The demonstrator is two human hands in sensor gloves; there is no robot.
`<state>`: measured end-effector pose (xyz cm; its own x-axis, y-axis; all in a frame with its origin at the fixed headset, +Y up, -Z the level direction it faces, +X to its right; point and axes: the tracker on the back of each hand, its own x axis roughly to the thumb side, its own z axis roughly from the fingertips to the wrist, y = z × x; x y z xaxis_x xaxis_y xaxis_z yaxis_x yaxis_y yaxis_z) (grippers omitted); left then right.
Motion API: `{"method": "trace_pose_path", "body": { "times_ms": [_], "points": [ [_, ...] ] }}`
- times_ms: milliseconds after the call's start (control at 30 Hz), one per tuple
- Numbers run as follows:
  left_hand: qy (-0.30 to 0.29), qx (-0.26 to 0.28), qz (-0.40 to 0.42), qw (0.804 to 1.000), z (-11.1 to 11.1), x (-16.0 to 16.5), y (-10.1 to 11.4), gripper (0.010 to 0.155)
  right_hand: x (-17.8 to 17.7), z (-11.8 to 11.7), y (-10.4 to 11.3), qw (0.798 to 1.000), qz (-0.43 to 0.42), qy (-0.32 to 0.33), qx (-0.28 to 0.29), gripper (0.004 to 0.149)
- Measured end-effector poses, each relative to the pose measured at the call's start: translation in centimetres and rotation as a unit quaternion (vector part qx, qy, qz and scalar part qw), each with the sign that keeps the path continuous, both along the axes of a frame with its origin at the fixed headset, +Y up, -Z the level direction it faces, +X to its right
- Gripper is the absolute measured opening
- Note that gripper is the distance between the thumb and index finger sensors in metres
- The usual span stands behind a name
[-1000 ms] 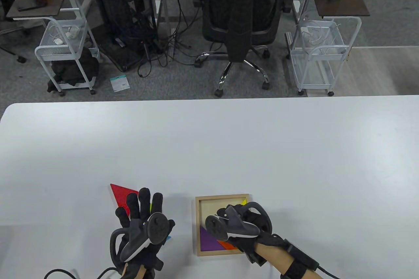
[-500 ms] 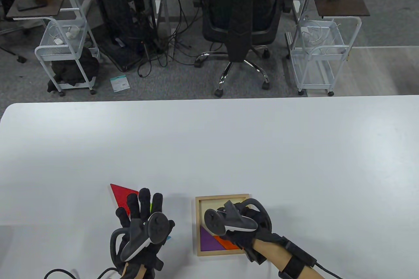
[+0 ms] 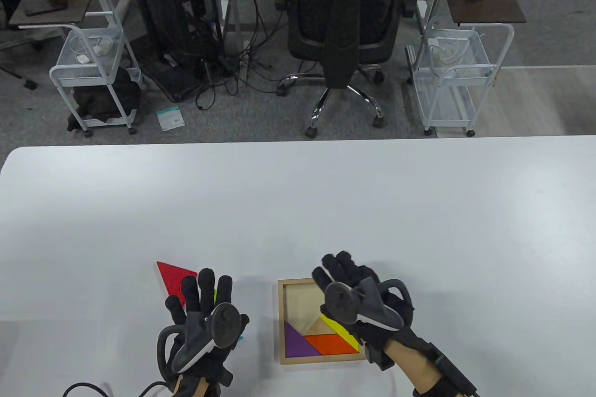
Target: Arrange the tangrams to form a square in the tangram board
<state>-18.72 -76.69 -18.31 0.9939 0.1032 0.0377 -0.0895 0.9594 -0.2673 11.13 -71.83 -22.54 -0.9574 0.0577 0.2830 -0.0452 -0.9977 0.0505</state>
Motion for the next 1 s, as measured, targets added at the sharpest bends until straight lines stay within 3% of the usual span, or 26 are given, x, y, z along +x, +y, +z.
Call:
{"method": "trace_pose_path", "body": {
  "times_ms": [100, 300, 567, 767, 1000],
  "points": [
    [0.001, -0.002, 0.000, 1.000, 0.0, 0.0, 0.0, 0.082, 4.0, 1.0, 0.5, 0.997, 0.012, -0.069, 0.031, 0.079],
    [0.002, -0.002, 0.001, 1.000, 0.1, 0.0, 0.0, 0.081, 8.5, 2.6, -2.6, 0.991, 0.045, -0.125, 0.017, 0.082],
    [0.030, -0.011, 0.025, 0.999, 0.1, -1.3, 0.1, 0.082, 8.5, 2.5, -3.0, 0.992, 0.042, -0.122, 0.007, 0.082],
    [0.122, -0.018, 0.085, 0.989, -1.0, -2.9, 0.3, 0.101, 8.6, 2.6, -3.0, 0.991, 0.047, -0.124, 0.001, 0.083],
    [0.144, -0.077, 0.017, 0.986, -4.0, -1.9, -1.0, 0.092, 9.0, 2.6, -3.5, 0.989, 0.063, -0.132, -0.007, 0.083]
  ]
}}
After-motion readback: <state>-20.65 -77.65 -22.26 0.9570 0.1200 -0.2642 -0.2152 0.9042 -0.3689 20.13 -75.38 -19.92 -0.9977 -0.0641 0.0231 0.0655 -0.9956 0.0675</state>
